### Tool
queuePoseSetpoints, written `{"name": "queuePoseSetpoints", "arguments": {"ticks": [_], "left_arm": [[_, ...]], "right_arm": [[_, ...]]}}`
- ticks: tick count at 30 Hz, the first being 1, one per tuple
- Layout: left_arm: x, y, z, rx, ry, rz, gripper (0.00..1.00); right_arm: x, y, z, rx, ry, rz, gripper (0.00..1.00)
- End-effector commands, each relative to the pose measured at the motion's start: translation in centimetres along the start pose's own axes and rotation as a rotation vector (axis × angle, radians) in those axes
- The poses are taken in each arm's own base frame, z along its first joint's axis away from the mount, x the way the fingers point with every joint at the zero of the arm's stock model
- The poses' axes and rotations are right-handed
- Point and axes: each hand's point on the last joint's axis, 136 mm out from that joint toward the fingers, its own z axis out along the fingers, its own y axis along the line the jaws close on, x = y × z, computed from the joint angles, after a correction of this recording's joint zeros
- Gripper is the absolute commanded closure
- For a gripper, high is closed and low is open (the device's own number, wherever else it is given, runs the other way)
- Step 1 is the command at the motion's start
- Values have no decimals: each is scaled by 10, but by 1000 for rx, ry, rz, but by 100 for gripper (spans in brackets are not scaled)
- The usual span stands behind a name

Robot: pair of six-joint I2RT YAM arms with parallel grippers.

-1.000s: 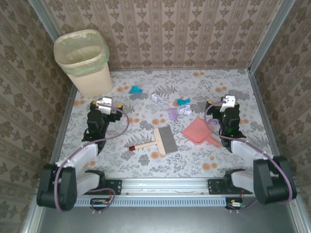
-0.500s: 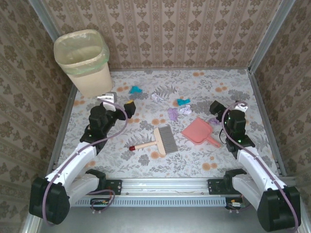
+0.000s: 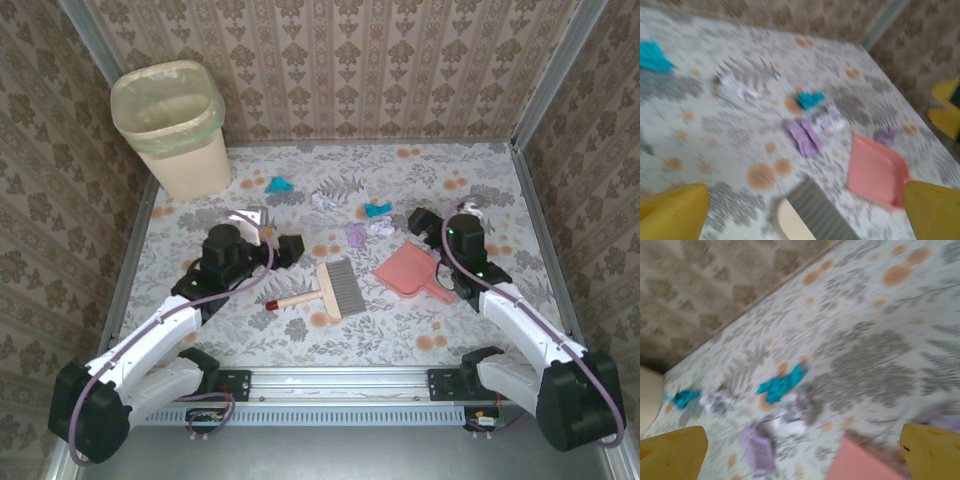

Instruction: Sweep away the paper scraps from the table

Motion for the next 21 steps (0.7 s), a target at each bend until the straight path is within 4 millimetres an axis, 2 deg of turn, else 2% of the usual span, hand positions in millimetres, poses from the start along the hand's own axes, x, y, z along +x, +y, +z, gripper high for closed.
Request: {"name": "queuePoseSetpoints", "arguments": {"ticks": [1, 5, 9, 11, 15, 21], "left_arm": [[46, 4, 0, -75, 209, -14, 0], [88, 6, -7, -121, 398, -6, 2], [128, -1, -6, -74, 569, -57, 3], [143, 7, -4, -114, 632, -35, 4], [163, 12, 7, -134, 718, -8, 6], [185, 15, 20, -200, 824, 136, 8]], "right_arm": [[17, 32, 6, -27, 72, -132, 0], [35, 51, 18, -14, 123, -228, 1], [46, 67, 22, -17, 146, -296, 1], [50, 72, 22, -24, 151, -312, 2], [56, 77, 22, -26, 167, -330, 3], [65, 71, 27, 2, 184, -344, 4]]}}
